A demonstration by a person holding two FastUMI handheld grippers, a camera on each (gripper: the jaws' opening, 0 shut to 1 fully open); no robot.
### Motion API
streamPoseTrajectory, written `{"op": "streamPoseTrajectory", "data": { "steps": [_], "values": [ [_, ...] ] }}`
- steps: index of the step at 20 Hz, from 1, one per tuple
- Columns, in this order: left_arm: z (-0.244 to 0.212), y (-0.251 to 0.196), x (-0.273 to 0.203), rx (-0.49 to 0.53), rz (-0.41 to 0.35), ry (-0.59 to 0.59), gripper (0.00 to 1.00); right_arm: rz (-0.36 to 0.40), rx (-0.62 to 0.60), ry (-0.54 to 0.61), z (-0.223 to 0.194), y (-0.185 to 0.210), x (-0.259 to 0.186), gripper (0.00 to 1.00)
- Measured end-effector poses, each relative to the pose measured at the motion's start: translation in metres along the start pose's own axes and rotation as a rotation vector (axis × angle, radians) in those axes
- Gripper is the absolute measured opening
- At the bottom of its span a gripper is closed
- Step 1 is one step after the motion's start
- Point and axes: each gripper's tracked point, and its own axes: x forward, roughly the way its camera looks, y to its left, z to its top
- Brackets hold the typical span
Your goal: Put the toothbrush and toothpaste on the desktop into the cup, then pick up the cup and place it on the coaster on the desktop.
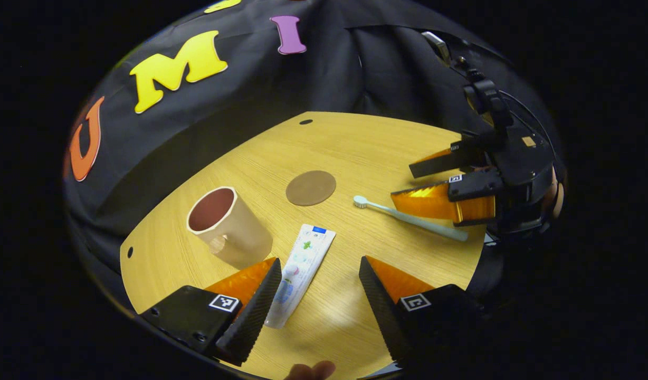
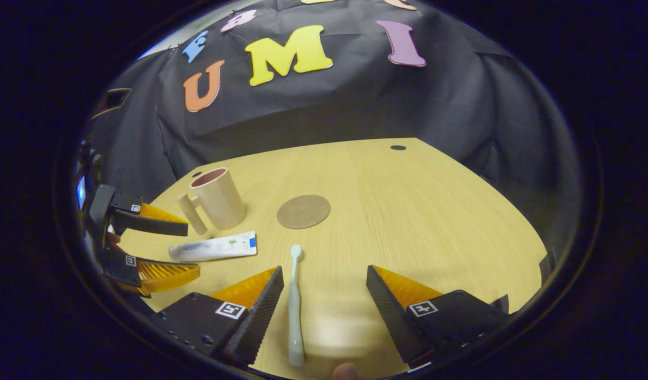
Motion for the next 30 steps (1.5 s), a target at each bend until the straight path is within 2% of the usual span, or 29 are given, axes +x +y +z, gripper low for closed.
{"op": "streamPoseTrajectory", "data": {
  "steps": [3,6,7,8,11,13,14,17,19,22,24,26,28,29,30],
  "values": [
    [-0.016,0.003,0.019,-0.011,-0.061,0.074,0.95,0.008,-0.003,-0.013,0.002,0.002,-0.004,0.96],
    [-0.019,0.02,0.026,-0.016,-0.047,0.109,0.94,0.014,0.001,-0.013,-0.001,0.002,-0.007,0.96],
    [-0.022,0.018,0.03,-0.021,-0.051,0.13,1.0,0.014,0.003,-0.015,-0.001,0.001,-0.009,0.96],
    [-0.029,0.016,0.032,-0.005,-0.058,0.157,1.0,0.014,0.007,-0.019,0.0,-0.001,-0.009,0.96],
    [-0.029,0.015,0.032,0.033,-0.061,0.155,0.88,0.017,0.023,-0.025,0.003,-0.001,-0.008,0.96],
    [-0.032,0.013,0.031,0.016,-0.045,0.182,0.89,0.025,0.02,-0.022,0.001,0.0,-0.009,0.96],
    [-0.033,0.013,0.03,0.014,-0.03,0.194,0.81,0.028,0.017,-0.023,0.001,0.0,-0.009,0.96],
    [-0.038,0.012,0.023,0.046,0.022,0.248,0.77,0.034,0.017,-0.023,-0.001,-0.001,-0.011,0.96],
    [-0.04,0.007,0.018,0.126,0.03,0.266,0.76,0.037,0.023,-0.023,-0.002,-0.002,-0.011,0.96],
    [-0.031,0.004,0.018,0.365,0.016,0.236,0.76,0.041,0.024,-0.019,-0.005,-0.003,-0.012,0.96],
    [-0.027,0.004,0.02,0.474,0.001,0.223,0.78,0.039,0.022,-0.02,-0.006,-0.005,-0.015,0.96],
    [-0.027,0.003,0.02,0.509,-0.013,0.221,0.76,0.035,0.033,-0.026,-0.003,-0.009,-0.016,0.96],
    [-0.027,0.001,0.022,0.491,-0.057,0.227,0.73,0.034,0.046,-0.033,-0.001,-0.011,-0.017,0.96],
    [-0.03,0.0,0.025,0.482,-0.069,0.225,0.68,0.033,0.047,-0.034,-0.001,-0.011,-0.017,0.96],
    [-0.029,0.0,0.026,0.484,-0.062,0.219,0.57,0.034,0.045,-0.033,-0.003,-0.01,-0.018,0.95]
  ]
}}
